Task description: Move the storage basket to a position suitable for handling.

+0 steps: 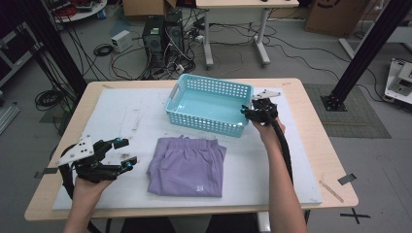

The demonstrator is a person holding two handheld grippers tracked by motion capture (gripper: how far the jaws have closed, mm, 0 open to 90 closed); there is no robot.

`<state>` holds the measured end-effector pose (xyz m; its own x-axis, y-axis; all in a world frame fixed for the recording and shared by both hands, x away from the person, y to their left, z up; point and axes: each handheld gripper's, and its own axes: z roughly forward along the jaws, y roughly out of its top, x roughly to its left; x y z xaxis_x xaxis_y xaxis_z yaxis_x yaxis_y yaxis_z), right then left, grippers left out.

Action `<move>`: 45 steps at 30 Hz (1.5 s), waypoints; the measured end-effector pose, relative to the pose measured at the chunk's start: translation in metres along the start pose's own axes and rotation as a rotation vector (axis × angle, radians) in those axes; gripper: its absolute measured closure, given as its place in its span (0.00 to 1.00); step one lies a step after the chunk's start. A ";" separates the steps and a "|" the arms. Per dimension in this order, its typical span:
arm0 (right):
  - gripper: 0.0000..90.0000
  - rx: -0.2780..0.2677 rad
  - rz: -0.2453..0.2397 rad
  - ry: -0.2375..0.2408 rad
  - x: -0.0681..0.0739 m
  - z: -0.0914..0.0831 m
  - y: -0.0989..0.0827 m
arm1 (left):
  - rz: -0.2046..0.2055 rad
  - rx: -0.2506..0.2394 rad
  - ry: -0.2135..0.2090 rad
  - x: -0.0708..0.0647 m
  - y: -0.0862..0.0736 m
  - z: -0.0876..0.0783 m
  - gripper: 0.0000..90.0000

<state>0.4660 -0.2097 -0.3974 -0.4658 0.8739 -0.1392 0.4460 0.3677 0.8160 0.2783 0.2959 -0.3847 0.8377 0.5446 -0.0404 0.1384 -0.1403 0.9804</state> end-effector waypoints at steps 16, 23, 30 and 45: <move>0.72 -0.056 -0.152 0.097 0.002 0.030 0.025 | 0.011 -0.016 -0.007 0.000 -0.001 -0.006 0.31; 0.68 -0.046 -0.149 0.140 0.012 0.043 0.035 | 0.006 -0.010 0.006 0.002 -0.004 -0.009 0.31; 0.37 -0.038 0.106 -0.004 0.024 0.007 0.030 | 0.008 -0.021 0.013 0.000 -0.005 -0.014 0.31; 0.40 -0.108 0.322 -0.001 0.068 -0.032 -0.019 | 0.040 -0.005 -0.019 -0.011 0.000 0.001 0.31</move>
<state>0.4014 -0.1671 -0.4047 -0.3135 0.9399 0.1353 0.4870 0.0368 0.8726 0.2700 0.2888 -0.3848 0.8526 0.5226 -0.0043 0.1017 -0.1579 0.9822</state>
